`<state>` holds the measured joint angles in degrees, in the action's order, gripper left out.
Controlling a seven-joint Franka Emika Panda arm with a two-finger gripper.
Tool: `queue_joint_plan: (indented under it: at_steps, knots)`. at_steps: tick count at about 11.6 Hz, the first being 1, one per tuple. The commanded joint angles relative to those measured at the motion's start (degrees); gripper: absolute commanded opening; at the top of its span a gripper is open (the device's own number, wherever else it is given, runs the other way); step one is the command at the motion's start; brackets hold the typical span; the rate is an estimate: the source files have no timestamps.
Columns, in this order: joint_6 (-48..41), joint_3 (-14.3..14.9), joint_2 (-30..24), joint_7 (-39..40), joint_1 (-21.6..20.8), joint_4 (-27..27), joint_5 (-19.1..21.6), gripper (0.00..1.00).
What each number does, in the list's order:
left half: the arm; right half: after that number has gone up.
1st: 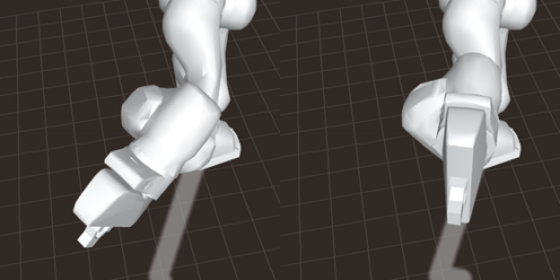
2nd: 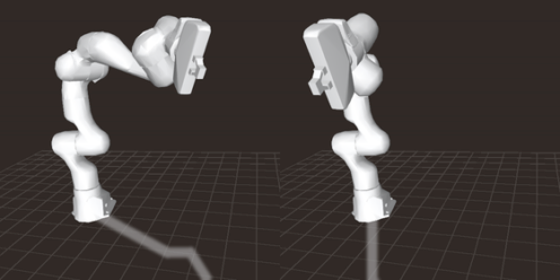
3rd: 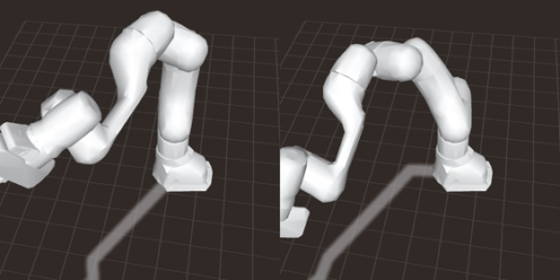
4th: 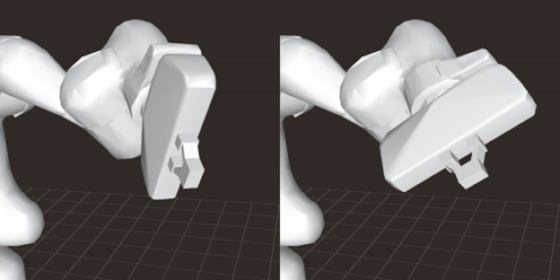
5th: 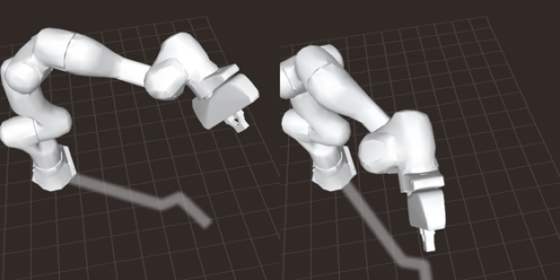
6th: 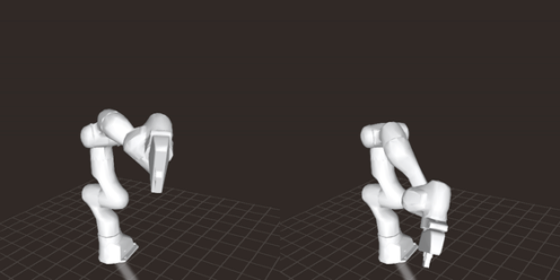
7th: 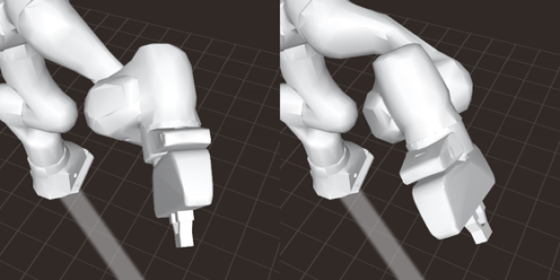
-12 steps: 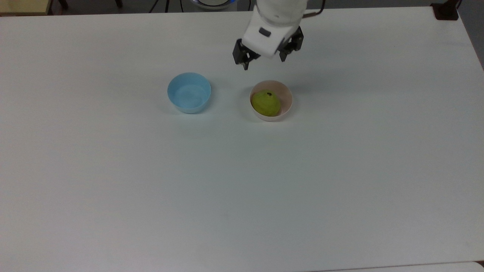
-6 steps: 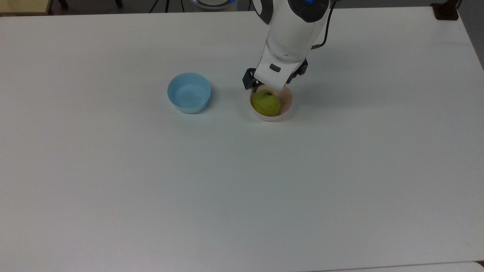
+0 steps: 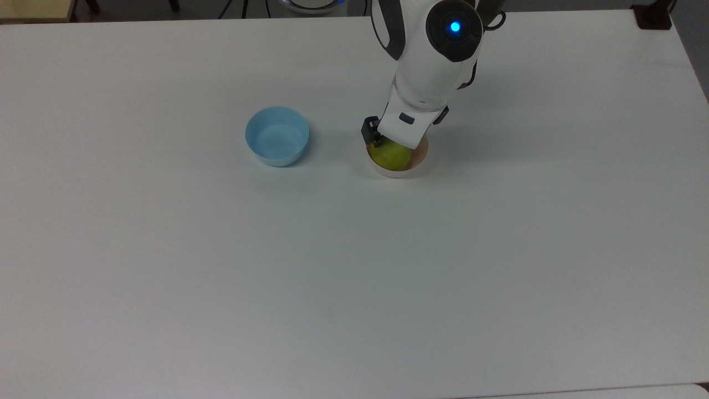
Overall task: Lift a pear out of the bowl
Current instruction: 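Close the gripper around the green pear in the pink bowl, then lift the green pear up out of the pink bowl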
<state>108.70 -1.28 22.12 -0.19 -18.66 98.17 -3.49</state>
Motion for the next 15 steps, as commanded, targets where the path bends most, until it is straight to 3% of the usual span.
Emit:
queue_joint_plan:
  at_steps: [1,3,6,13,15]
  knots:
    - [2.5,0.7,0.5,-0.1,-0.8,1.0,-1.3,0.74]
    - [2.7,0.7,0.8,-0.1,-0.8,1.1,-1.3,0.66]
    - [2.7,0.7,0.9,0.0,-0.9,0.9,-1.7,0.38]
    - [-2.9,0.7,-5.8,-0.2,-0.5,-0.3,-1.1,0.37]
    - [-8.2,0.8,-6.6,0.5,1.1,-3.6,-1.0,0.37]
